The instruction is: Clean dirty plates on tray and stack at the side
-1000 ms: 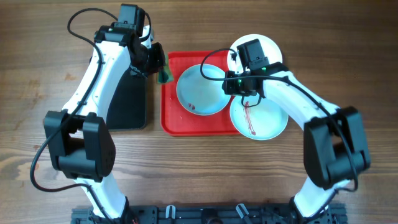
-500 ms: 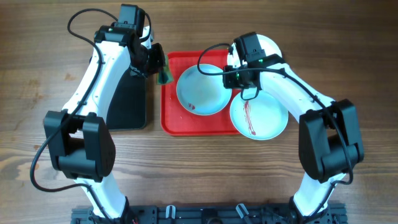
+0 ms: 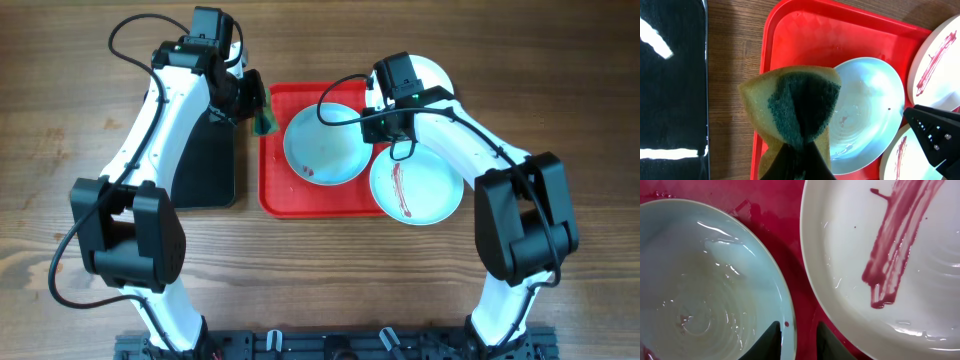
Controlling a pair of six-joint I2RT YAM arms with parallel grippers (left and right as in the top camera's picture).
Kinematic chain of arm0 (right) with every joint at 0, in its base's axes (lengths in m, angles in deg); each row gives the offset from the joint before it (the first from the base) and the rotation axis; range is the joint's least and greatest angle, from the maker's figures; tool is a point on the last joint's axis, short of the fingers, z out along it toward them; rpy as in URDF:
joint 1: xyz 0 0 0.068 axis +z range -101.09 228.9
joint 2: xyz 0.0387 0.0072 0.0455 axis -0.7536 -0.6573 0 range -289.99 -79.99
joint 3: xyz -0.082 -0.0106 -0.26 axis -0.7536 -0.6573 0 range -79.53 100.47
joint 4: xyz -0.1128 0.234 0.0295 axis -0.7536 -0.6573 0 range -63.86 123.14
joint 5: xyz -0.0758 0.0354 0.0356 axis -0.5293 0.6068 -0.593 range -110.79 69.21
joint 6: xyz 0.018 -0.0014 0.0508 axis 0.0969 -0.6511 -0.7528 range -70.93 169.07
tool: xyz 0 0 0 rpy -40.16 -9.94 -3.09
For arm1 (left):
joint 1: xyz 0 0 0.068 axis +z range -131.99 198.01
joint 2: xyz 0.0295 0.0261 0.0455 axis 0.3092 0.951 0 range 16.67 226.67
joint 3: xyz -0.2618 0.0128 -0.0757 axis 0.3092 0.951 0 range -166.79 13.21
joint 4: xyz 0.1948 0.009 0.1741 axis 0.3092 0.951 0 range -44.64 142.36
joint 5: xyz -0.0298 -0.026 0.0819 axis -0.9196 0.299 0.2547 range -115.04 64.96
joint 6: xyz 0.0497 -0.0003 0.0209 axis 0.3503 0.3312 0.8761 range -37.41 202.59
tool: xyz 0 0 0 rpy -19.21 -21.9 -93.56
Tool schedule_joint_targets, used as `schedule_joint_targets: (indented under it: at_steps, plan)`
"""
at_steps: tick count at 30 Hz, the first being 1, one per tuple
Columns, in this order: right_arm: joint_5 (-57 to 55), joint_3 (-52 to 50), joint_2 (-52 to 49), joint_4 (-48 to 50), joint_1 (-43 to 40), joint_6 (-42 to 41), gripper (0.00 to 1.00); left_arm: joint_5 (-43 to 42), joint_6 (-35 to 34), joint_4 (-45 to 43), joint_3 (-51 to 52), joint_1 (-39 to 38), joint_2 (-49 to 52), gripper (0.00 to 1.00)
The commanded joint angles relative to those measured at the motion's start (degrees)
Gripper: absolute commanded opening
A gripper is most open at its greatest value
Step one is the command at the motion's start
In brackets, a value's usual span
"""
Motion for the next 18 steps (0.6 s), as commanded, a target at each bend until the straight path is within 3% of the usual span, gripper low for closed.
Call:
schedule_joint_targets:
  at_steps: [1,8,11,14,18]
  plan:
    - [-0.96,1.03,-2.58,0.44,0.09,0.92,0.24,0.15,-0.48,0.07,-0.61,-0.11,-0.85,0.04]
    - [1.81,1.03,-5.40,1.57,0.72,-0.83,0.22,0.13,-0.04,0.04,-0.61,-0.11,-0.85,0.04]
    - [1.79,1.03,-5.40,3.04,1.40,-2.64,0.16,0.13,-0.07,0.07,-0.61,-0.11,-0.87,0.04]
    - [1.57,1.03,-5.51,4.00,1.97,-9.03,0.04,0.13,-0.09,0.46,-0.61,-0.11,-0.85,0.04]
    - [1.27,0.96,-6.29,3.34,2.56,-21.81,0.04,0.13,-0.11,0.70,-0.26,-0.15,-0.85,0.04]
